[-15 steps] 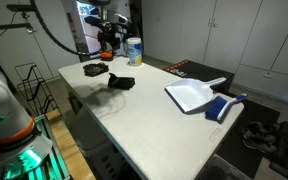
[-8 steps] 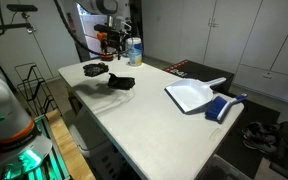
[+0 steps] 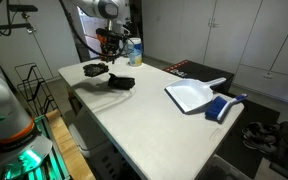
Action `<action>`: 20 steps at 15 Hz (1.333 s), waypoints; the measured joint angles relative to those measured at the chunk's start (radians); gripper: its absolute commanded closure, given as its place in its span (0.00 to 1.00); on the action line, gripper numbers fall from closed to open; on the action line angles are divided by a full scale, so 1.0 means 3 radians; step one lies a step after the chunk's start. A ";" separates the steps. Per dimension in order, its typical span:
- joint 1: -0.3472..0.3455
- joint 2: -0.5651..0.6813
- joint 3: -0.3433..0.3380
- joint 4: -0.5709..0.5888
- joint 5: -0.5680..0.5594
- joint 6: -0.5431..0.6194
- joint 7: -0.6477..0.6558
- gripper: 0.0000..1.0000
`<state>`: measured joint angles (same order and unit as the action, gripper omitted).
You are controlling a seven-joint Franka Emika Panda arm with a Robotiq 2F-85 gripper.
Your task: Push the strap of the gloves on the right down
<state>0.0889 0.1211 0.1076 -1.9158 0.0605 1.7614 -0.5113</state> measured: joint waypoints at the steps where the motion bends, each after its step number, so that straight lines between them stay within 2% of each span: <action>1: 0.0000 0.0002 0.0003 -0.0003 -0.0013 -0.0033 -0.0024 0.99; 8: -0.0003 0.0059 0.0003 -0.0066 -0.0147 -0.0131 -0.0085 1.00; 20: 0.0000 0.0231 0.0030 -0.0287 -0.0323 0.0147 -0.0088 1.00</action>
<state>0.0888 0.1904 0.1167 -2.0017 -0.0365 1.8056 -0.5378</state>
